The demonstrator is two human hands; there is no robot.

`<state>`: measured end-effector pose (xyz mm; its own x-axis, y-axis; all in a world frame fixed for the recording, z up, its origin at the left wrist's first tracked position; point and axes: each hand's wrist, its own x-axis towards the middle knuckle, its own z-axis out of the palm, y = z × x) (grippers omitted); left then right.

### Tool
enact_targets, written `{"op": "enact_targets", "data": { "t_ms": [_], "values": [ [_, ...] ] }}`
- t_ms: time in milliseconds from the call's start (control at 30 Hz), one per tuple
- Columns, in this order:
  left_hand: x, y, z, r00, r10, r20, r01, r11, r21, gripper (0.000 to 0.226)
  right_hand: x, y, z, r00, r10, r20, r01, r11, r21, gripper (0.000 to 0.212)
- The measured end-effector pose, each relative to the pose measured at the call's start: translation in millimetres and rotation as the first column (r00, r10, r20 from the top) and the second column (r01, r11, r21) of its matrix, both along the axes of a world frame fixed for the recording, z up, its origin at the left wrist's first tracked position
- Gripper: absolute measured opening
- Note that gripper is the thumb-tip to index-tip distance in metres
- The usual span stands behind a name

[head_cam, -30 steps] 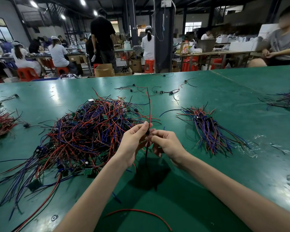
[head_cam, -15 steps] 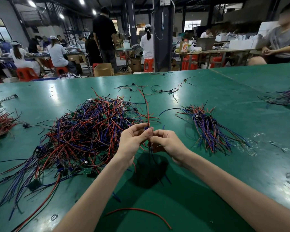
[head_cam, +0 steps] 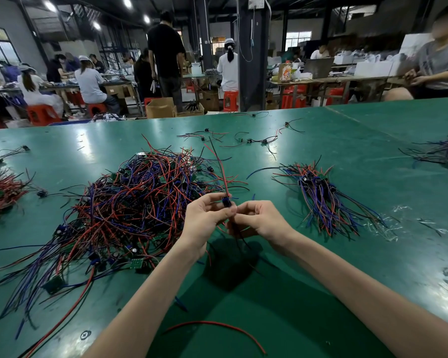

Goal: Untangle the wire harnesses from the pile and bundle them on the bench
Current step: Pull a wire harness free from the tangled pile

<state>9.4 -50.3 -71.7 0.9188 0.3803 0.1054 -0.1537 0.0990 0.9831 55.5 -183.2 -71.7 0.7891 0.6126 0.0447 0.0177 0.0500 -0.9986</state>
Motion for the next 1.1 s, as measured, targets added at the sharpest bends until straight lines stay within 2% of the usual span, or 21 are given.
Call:
{"op": "enact_targets", "data": {
  "t_ms": [233,433,567,767,867,1000,1100],
  "values": [
    [-0.4,3.6,2.6,1.0,0.013,0.018,-0.013,1.0,-0.007,0.029,-1.4,-3.8,0.9,0.999,0.033,0.041,-0.031,0.998,-0.056,0.012],
    [0.7,5.9,1.1,0.997,-0.028,-0.07,0.03,0.999,0.019,0.027,-4.0,-3.8,1.3,0.999,0.022,0.049,-0.019,0.998,-0.062,0.009],
    [2.1,6.5,2.6,0.999,0.02,-0.033,-0.018,0.999,0.039,0.028,-2.4,-3.6,3.2,0.997,0.022,0.069,-0.017,0.996,-0.082,0.013],
    [-0.8,7.3,9.8,0.997,0.061,0.039,-0.055,0.99,-0.132,0.026,0.2,-4.2,-2.6,0.981,0.054,0.187,-0.008,0.971,-0.238,0.019],
    [-2.7,9.1,14.6,0.996,0.063,0.057,-0.053,0.984,-0.172,0.03,2.9,-5.2,-6.5,0.983,0.053,0.178,-0.004,0.964,-0.267,0.016],
    [-3.5,14.4,18.6,0.994,0.064,0.089,-0.045,0.977,-0.209,0.032,5.0,-8.5,-5.2,0.962,0.062,0.264,0.025,0.95,-0.313,0.008],
    [-3.0,19.1,17.8,0.992,0.069,0.101,-0.044,0.973,-0.228,0.035,5.9,-10.1,-3.4,0.936,0.082,0.342,0.048,0.934,-0.354,0.011]
  ]
}}
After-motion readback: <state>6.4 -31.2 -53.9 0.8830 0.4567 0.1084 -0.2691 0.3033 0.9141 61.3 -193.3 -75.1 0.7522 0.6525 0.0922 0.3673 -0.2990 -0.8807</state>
